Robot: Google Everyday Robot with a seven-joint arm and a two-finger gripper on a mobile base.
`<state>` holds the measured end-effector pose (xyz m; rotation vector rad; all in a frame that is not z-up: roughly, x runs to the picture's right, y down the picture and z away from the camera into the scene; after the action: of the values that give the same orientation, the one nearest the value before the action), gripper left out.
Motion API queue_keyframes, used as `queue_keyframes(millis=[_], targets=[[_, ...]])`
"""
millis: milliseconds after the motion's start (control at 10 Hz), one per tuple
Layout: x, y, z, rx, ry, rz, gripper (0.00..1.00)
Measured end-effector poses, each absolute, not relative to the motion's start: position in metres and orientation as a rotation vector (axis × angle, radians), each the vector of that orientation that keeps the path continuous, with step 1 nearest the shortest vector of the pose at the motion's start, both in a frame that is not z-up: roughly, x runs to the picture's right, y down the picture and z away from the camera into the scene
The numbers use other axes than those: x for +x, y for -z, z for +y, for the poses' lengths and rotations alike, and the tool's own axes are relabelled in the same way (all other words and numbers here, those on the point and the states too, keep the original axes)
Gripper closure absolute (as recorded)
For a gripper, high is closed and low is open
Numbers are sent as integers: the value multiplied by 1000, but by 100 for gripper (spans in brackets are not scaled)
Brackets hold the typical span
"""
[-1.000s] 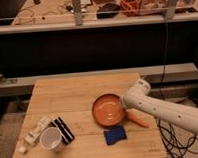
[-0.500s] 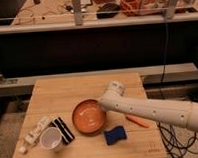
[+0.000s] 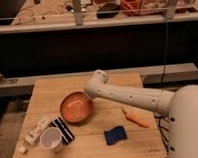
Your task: Drag the ceramic bowl in a circle
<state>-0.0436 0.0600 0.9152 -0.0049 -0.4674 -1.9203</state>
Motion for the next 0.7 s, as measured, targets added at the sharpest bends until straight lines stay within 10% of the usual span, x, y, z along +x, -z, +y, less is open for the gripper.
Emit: queue_keyframes(millis=[700], targets=[[108, -949, 39, -194, 1632, -392, 100]])
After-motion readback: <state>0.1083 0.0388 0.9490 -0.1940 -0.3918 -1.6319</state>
